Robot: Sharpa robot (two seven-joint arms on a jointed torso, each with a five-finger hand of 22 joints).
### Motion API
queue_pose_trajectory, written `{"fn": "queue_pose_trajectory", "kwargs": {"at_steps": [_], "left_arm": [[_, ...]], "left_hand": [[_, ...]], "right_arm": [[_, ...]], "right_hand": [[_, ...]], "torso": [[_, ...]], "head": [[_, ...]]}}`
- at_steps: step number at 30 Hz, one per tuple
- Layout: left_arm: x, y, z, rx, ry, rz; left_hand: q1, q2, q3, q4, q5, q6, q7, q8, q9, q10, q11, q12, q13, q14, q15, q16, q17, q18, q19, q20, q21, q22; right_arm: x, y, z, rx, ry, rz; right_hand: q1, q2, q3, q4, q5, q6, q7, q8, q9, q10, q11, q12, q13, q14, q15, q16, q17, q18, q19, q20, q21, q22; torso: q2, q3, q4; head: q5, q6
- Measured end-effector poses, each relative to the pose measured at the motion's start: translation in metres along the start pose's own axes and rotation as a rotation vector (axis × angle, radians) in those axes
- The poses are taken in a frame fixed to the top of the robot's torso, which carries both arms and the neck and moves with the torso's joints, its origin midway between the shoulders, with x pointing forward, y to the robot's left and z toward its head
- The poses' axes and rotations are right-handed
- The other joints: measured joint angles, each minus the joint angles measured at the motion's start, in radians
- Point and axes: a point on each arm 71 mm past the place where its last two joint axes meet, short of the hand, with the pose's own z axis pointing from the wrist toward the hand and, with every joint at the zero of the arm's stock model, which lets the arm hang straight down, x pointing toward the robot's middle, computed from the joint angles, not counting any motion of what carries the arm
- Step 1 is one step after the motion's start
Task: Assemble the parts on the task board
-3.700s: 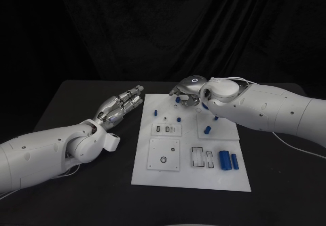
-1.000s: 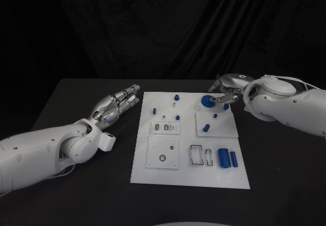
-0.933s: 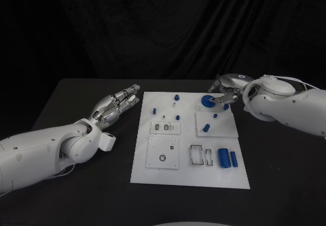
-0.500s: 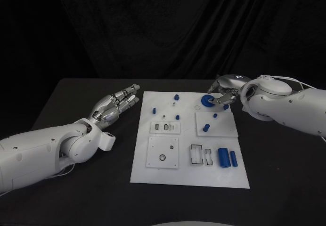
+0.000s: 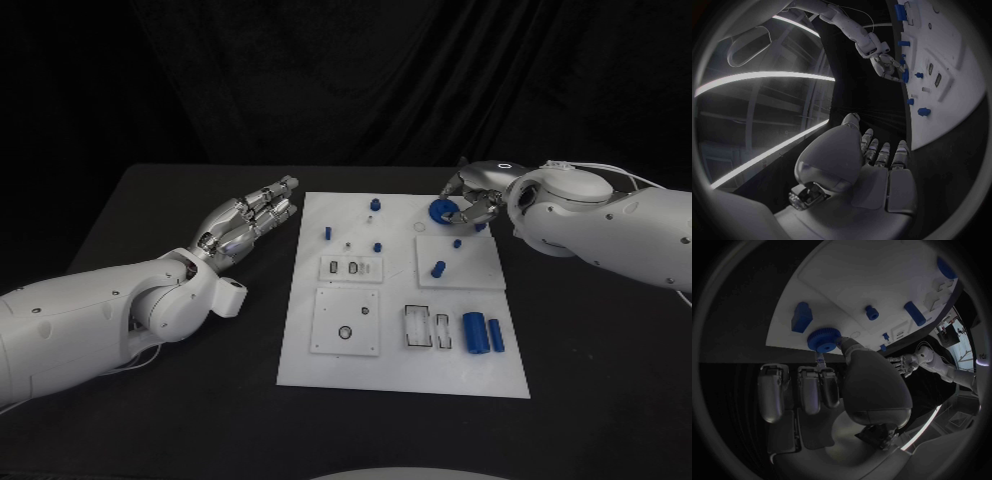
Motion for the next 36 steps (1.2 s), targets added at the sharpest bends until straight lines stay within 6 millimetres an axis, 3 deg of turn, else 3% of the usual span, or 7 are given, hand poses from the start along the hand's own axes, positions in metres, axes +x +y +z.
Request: {"fn": "queue_pose_trajectory", "kwargs": {"at_steps": [9, 13, 14, 15, 16, 18, 36], "left_arm": [[0.0, 0.0001, 0.0001, 0.0, 0.001, -0.001], [-0.0001, 0.0001, 0.0001, 0.0, 0.002, -0.001], [-0.0001, 0.0001, 0.0001, 0.0, 0.002, -0.001], [-0.0001, 0.0001, 0.0002, 0.0, 0.003, -0.001], [-0.0001, 0.0002, 0.0003, 0.0, 0.003, -0.001], [-0.0001, 0.0002, 0.0004, 0.0, 0.003, -0.002], [0.0009, 0.0005, 0.0012, 0.0, 0.008, -0.004]], "left_hand": [[0.0, 0.0, 0.0, 0.0, 0.0, 0.0, 0.0, 0.0, 0.0, 0.0, 0.0, 0.0, 0.0, 0.0, 0.0, 0.0, 0.0, 0.0, 0.0, 0.0, 0.0, 0.0], [0.0, 0.0, 0.0, 0.0, 0.0, 0.0, 0.0, 0.0, 0.0, 0.0, 0.0, 0.0, 0.0, 0.0, 0.0, 0.0, 0.0, 0.0, 0.0, 0.0, 0.0, 0.0], [0.0, 0.0, 0.0, 0.0, 0.0, 0.0, 0.0, 0.0, 0.0, 0.0, 0.0, 0.0, 0.0, 0.0, 0.0, 0.0, 0.0, 0.0, 0.0, 0.0, 0.0, 0.0], [0.0, 0.0, 0.0, 0.0, 0.0, 0.0, 0.0, 0.0, 0.0, 0.0, 0.0, 0.0, 0.0, 0.0, 0.0, 0.0, 0.0, 0.0, 0.0, 0.0, 0.0, 0.0], [0.0, 0.0, 0.0, 0.0, 0.0, 0.0, 0.0, 0.0, 0.0, 0.0, 0.0, 0.0, 0.0, 0.0, 0.0, 0.0, 0.0, 0.0, 0.0, 0.0, 0.0, 0.0], [0.0, 0.0, 0.0, 0.0, 0.0, 0.0, 0.0, 0.0, 0.0, 0.0, 0.0, 0.0, 0.0, 0.0, 0.0, 0.0, -0.001, 0.0, 0.0, 0.0, 0.0, 0.0], [0.0, 0.0, 0.0, 0.0, 0.0, 0.0, 0.0, 0.0, 0.0, 0.0, 0.0, 0.0, 0.0, 0.0, 0.0, 0.0, -0.001, 0.0, 0.0, 0.0, 0.0, 0.0]], "right_arm": [[-0.0001, 0.0009, 0.0009, 0.001, -0.002, -0.004], [-0.0005, 0.0009, 0.0009, 0.001, -0.005, -0.011], [-0.0006, 0.001, 0.0008, 0.0, -0.007, -0.012], [-0.0009, 0.001, 0.0008, -0.001, -0.009, -0.015], [-0.0007, 0.001, 0.0007, -0.002, -0.01, -0.016], [-0.0008, 0.0014, 0.0006, -0.005, -0.015, -0.019], [-0.0007, 0.0051, -0.0006, -0.036, -0.063, -0.029]], "right_hand": [[0.023, 0.007, -0.005, -0.037, 0.0, 0.012, -0.002, 0.039, 0.096, 0.0, 0.0, 0.0, 0.0, 0.0, 0.0, 0.0, 0.0, 0.0, 0.0, 0.0, 0.0, 0.0], [0.043, 0.017, -0.021, -0.08, -0.004, -0.011, -0.012, 0.11, 0.176, 0.001, -0.001, 0.0, 0.0, 0.0, 0.0, 0.0, 0.0, 0.0, 0.004, -0.004, 0.0, 0.0], [0.053, 0.027, -0.018, -0.093, -0.004, -0.018, -0.015, 0.143, 0.238, 0.002, -0.006, 0.0, 0.0, 0.0, 0.0, 0.0, 0.0, 0.0, 0.004, -0.004, 0.0, 0.0], [0.063, 0.037, -0.02, -0.105, -0.004, -0.025, -0.016, 0.169, 0.354, 0.0, -0.008, 0.0, 0.0, 0.0, 0.0, 0.0, 0.0, 0.0, 0.005, -0.007, 0.0, 0.0], [0.063, 0.038, -0.02, -0.113, -0.004, -0.031, -0.016, 0.189, 0.368, 0.0, -0.008, 0.0, 0.0, 0.0, 0.0, 0.0, 0.0, 0.0, 0.005, -0.009, 0.0, 0.0], [0.069, 0.046, -0.014, -0.127, -0.004, -0.03, -0.016, 0.218, 0.367, 0.002, -0.01, 0.0, 0.0, -0.002, -0.002, 0.0, 0.0, 0.0, 0.005, -0.009, 0.0, 0.0], [0.092, 0.067, -0.003, -0.144, -0.008, -0.03, -0.017, 0.262, 0.367, 0.0, -0.014, 0.0, 0.001, 0.0, -0.007, 0.0, 0.0, 0.0, 0.005, -0.009, 0.0, 0.001]], "torso": [[0.0, 0.0008, 0.001], [0.0, 0.0008, 0.0012], [0.0, 0.0008, 0.0012], [0.0, 0.0008, 0.0011], [0.0, 0.0008, 0.0011], [0.0, 0.0008, 0.0008], [0.001, 0.0005, 0.0003]], "head": [[-0.001, -0.001], [0.0, -0.002], [0.0, -0.002], [0.001, -0.002], [0.001, -0.002], [0.002, -0.001], [0.004, 0.004]]}}
